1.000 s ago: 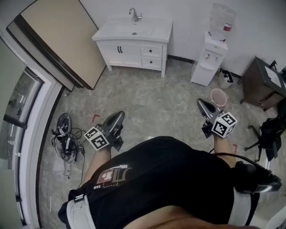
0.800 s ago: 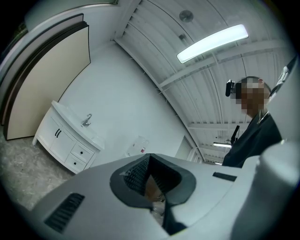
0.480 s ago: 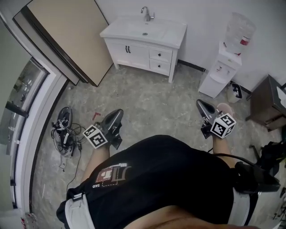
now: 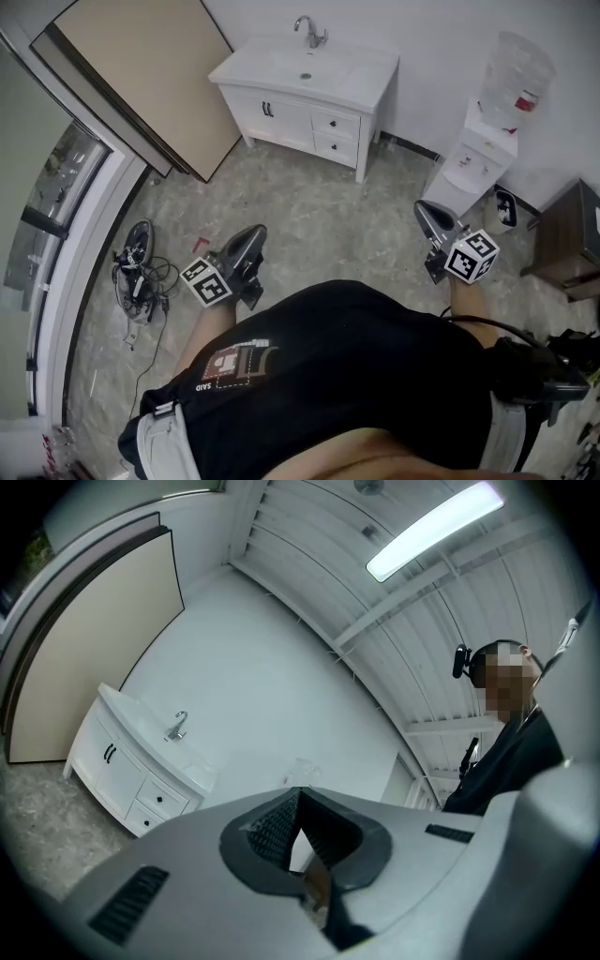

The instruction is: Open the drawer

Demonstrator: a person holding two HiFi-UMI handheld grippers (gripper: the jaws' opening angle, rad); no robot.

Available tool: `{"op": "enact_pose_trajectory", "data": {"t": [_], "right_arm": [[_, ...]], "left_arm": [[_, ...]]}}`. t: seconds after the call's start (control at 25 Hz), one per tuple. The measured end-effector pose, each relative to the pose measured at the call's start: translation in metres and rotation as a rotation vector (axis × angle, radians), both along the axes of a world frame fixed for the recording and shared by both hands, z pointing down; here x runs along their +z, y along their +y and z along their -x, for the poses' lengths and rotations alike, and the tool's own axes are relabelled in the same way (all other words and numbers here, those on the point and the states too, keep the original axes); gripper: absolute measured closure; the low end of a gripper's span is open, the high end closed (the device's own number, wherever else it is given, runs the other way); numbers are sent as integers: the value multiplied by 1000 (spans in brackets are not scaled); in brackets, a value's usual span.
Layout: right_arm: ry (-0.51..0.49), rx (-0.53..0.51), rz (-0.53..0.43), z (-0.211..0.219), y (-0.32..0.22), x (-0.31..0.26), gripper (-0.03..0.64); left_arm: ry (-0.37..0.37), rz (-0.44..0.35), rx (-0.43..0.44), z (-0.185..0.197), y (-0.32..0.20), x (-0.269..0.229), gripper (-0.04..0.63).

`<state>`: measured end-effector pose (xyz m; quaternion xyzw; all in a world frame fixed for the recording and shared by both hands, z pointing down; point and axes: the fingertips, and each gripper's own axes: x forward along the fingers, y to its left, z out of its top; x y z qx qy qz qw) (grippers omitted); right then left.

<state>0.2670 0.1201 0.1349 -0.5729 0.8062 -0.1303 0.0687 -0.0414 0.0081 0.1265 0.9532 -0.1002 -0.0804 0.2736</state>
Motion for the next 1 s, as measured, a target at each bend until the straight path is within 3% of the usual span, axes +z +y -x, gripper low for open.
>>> {"op": "enact_pose_trajectory", "data": {"t": [0.4, 1.0], "right_arm": [[-48, 72, 50, -61, -31, 26, 626], [29, 174, 31, -16, -204, -6, 626]], "left_arm": [[-31, 34, 64, -65, -47, 16, 604], [56, 31, 207, -51, -253, 8, 604]]}}
